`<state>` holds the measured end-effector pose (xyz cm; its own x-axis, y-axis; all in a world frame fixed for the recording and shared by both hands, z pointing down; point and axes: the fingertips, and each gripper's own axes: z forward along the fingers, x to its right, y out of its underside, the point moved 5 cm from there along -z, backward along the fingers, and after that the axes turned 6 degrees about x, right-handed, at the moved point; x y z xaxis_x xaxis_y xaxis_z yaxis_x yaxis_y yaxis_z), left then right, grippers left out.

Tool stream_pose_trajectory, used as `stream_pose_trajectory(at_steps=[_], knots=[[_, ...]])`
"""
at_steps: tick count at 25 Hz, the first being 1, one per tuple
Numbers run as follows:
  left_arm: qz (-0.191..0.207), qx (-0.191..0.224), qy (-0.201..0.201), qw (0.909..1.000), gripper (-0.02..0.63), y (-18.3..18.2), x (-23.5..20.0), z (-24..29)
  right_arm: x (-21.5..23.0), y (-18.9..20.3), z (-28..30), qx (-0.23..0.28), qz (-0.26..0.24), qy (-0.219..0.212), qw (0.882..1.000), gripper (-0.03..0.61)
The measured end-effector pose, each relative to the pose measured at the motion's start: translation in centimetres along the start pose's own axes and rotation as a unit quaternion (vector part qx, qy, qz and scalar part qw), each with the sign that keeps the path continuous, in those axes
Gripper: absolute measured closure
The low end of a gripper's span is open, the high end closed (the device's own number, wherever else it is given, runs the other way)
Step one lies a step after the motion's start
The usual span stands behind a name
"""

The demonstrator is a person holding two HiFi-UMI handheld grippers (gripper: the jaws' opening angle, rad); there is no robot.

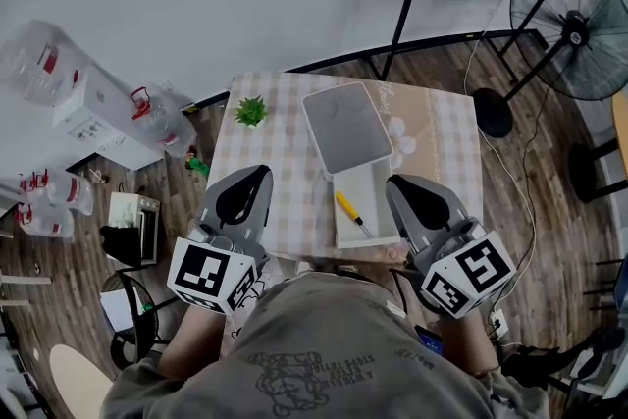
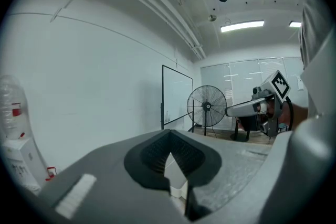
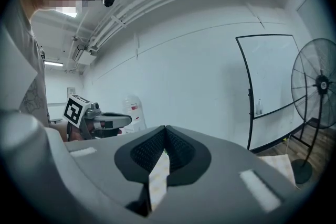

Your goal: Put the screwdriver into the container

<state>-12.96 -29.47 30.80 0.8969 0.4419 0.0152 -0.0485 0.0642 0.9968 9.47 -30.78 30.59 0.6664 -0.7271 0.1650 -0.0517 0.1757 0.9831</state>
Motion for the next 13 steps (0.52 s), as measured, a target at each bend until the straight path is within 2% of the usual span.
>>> stream_pose_trajectory(at_steps=[13], knots=[[-0.009, -0.008, -0.008, 0.9999, 0.612, 0.7, -1.3, -0.3, -0.2, 1.1, 1.2, -0.02, 0.0, -0.001, 1.0, 0.552]])
